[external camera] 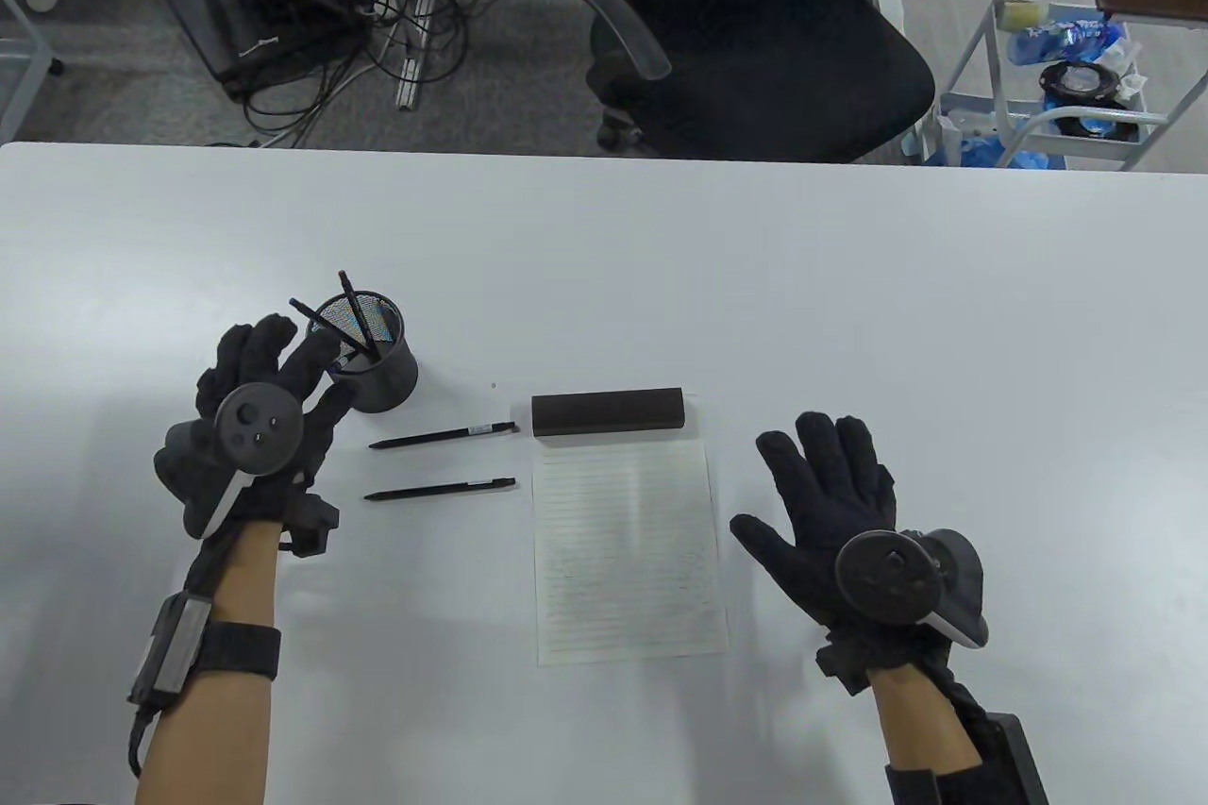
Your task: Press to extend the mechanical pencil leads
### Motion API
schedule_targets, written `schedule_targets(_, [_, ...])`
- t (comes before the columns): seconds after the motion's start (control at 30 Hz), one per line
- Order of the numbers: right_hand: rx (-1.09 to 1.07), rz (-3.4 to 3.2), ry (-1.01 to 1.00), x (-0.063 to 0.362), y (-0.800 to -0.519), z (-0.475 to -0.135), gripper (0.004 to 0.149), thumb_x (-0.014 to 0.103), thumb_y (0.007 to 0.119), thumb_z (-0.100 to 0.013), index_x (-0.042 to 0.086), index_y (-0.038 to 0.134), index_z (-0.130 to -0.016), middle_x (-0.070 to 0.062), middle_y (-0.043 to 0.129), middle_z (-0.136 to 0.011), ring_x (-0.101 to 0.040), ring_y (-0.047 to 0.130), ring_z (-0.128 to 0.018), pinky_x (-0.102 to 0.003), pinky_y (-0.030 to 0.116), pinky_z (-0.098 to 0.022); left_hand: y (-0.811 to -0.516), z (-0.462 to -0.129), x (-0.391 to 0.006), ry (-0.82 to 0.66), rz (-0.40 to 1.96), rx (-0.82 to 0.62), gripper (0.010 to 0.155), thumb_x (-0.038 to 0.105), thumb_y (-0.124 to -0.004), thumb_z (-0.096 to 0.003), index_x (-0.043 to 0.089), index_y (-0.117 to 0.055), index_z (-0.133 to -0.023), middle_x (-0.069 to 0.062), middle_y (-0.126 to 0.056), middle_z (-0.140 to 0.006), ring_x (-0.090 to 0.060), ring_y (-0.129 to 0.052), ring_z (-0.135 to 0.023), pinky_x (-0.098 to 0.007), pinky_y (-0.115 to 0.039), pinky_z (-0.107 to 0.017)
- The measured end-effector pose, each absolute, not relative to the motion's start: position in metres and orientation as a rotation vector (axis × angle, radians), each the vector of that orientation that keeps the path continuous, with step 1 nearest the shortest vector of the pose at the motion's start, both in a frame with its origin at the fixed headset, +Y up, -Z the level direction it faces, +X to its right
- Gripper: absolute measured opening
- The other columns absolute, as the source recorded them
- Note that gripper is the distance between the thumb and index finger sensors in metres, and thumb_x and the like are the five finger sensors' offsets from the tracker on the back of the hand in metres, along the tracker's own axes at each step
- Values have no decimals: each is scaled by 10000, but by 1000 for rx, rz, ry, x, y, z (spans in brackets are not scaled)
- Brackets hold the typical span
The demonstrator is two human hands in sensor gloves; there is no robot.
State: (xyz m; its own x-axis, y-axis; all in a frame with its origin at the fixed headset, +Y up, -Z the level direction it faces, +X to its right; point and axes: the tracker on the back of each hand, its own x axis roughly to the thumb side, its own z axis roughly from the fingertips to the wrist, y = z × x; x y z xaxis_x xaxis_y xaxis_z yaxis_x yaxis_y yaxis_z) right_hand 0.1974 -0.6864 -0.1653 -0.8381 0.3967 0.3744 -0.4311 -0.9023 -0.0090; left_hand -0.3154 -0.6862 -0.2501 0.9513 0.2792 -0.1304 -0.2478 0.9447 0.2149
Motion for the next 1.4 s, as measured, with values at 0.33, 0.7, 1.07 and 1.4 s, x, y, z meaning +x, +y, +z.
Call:
schedule_targets(0.33, [513,2655,-131,198,-686,-166,798,630,566,-564,207,374,-1213,-341,324,-1230,-649,199,-1051,-840,366,-629,-686,-251,-311,147,269,216,530,583,-758,-490,446,-802,-1000,36,-501,-1235,-292,-420,-1189,-639,-436,-813])
schedule_targets(0.7, [512,2655,-137,198,-686,-166,797,631,566,-563,210,375,-1212,-341,324,-1230,-649,199,-1051,-839,365,-630,-663,-237,-308,122,276,349,477,564,-737,-517,456,-763,-981,44,-531,-1219,-288,-465,-1176,-625,-474,-805])
schedule_targets(1.07, [513,2652,-138,197,-686,-165,799,630,565,-563,206,374,-1212,-342,324,-1229,-648,199,-1051,-839,366,-629,-605,-204,-276,31,749,545,486,537,-660,-558,427,-664,-1032,45,-637,-1182,-302,-637,-1129,-592,-593,-774])
schedule_targets(1.4, [518,2647,-134,197,-687,-165,799,630,566,-563,206,375,-1212,-344,320,-1230,-649,198,-1050,-839,366,-630,-660,-221,-216,-213,1630,161,480,517,-561,-585,471,-518,-1061,145,-774,-1036,-204,-857,-993,-533,-698,-757])
